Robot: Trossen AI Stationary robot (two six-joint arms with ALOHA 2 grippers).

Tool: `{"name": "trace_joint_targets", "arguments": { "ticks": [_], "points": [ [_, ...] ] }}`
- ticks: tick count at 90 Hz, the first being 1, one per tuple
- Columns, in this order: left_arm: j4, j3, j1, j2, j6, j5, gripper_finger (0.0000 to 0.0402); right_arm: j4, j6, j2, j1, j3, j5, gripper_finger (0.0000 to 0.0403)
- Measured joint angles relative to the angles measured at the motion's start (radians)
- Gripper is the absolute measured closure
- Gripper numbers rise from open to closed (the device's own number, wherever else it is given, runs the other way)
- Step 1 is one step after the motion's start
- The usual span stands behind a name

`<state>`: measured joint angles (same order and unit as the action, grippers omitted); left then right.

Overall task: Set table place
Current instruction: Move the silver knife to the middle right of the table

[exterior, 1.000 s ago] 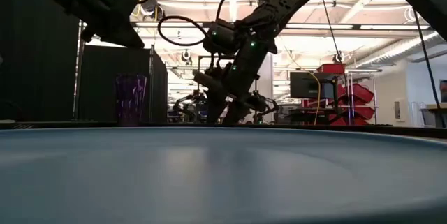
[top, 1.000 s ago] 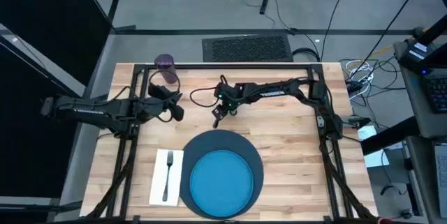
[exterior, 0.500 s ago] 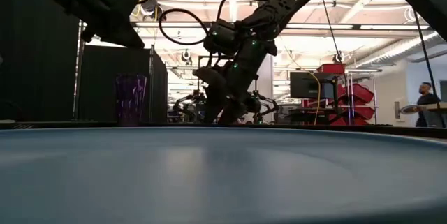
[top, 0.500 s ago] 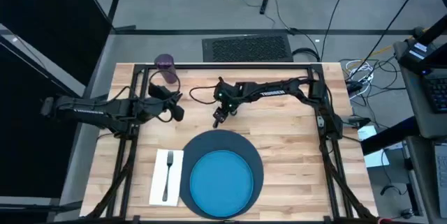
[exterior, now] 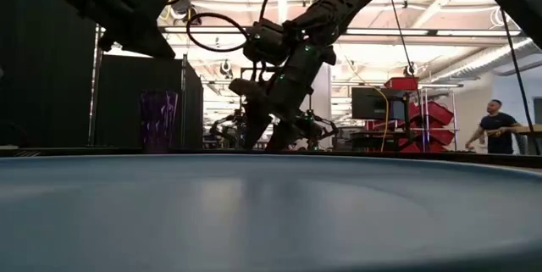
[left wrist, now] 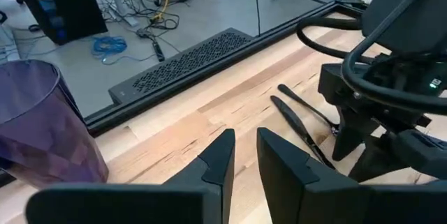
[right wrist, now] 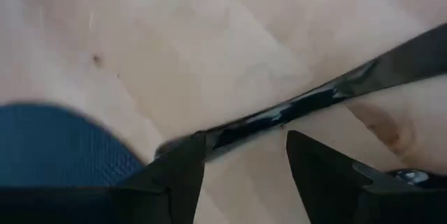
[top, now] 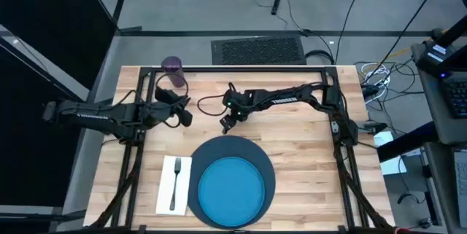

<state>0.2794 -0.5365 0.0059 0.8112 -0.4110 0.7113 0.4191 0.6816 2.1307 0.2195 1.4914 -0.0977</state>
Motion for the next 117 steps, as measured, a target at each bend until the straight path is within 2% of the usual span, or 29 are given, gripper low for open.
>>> {"name": "trace_joint_targets", "arguments": {
  "ticks": [31,50,71,91,117],
  "points": [
    [-0.001,0.0,0.0,0.0,-0.001,-0.003,0.0355,-0.027,0.142,0.0,-0.04,0.0,0.257,0.0216],
    [-0.001,0.0,0.0,0.0,0.002,-0.03,0.0355,-0.186,0.114,0.0,-0.058,0.0,0.225,0.0216],
    [-0.001,0.0,0.0,0.0,0.001,-0.03,0.0355,-0.213,0.091,0.0,-0.056,0.0,0.199,0.0216],
    [-0.011,0.0,0.0,0.0,0.0,-0.03,0.0355,-0.193,0.254,0.0,-0.057,0.0,0.454,0.0216],
    [-0.01,0.0,0.0,0.0,0.0,-0.031,0.0355,0.014,0.35,0.0,-0.075,0.0,0.63,0.0216]
  ]
}}
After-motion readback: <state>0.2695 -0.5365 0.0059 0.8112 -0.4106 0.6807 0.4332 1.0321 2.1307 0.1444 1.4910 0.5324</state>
